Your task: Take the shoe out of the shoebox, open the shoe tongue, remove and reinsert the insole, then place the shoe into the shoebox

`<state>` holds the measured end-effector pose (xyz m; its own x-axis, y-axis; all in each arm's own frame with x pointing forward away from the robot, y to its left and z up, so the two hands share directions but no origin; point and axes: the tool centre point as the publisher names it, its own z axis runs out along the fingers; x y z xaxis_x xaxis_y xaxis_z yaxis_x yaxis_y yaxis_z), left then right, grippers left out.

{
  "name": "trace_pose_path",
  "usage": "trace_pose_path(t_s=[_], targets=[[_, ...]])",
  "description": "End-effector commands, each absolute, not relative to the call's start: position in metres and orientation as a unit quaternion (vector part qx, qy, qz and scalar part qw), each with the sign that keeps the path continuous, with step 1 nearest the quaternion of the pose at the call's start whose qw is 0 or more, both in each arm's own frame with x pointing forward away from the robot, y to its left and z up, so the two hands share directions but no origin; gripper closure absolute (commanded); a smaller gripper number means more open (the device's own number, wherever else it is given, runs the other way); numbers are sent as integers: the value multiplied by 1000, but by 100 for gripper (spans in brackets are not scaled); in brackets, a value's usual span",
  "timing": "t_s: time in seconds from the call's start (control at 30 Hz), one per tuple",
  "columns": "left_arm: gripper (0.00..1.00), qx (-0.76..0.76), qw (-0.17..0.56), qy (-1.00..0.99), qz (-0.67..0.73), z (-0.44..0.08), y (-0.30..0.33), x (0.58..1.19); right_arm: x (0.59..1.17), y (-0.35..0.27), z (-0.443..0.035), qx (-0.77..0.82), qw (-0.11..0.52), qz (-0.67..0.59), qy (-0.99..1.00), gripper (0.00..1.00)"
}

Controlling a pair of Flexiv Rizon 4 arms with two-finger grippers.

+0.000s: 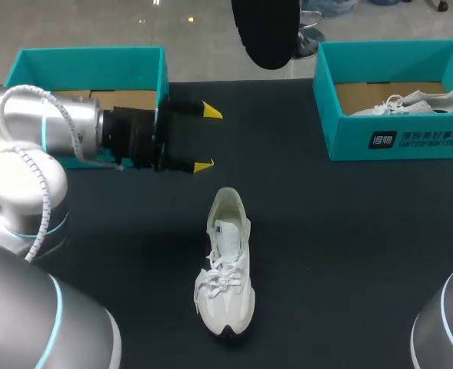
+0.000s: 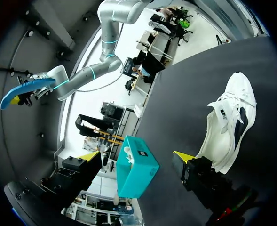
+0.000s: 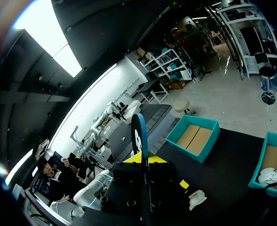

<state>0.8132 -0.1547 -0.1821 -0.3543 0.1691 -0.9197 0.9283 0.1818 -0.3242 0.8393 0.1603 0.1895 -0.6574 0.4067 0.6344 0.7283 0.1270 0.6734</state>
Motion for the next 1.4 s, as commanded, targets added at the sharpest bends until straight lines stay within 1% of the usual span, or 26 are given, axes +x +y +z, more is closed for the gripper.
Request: trace_pose_path(t_s=[0.03, 0.3, 0.53, 0.67, 0.87, 1.13, 1.3, 1.4], targets=[[0, 361, 471, 603, -533, -180, -152, 812, 839, 161, 189, -387, 149, -536, -735, 100], [0, 385, 492, 570, -534, -159, -150, 824, 839, 161, 189, -387, 149, -536, -735, 100], [0, 411, 513, 541, -525, -132, -165, 829, 839, 161, 189, -387, 149, -536, -735, 100], [0, 429, 505, 526, -533, -120, -175, 834, 839, 161, 189, -387, 149, -536, -735, 100], [0, 448, 496, 515, -536, -116, -186, 842, 839, 161, 189, -387, 149, -536, -735, 100], [0, 471, 506, 496, -526, -118, -181, 842, 839, 161, 189, -387, 149, -536, -735, 100], [0, 471, 506, 496, -526, -118, -181, 842, 839, 152, 170, -417, 174, -517, -727, 100], [0, 471, 506, 496, -526, -118, -181, 842, 837, 145, 149, -448, 198, -495, -718, 100]])
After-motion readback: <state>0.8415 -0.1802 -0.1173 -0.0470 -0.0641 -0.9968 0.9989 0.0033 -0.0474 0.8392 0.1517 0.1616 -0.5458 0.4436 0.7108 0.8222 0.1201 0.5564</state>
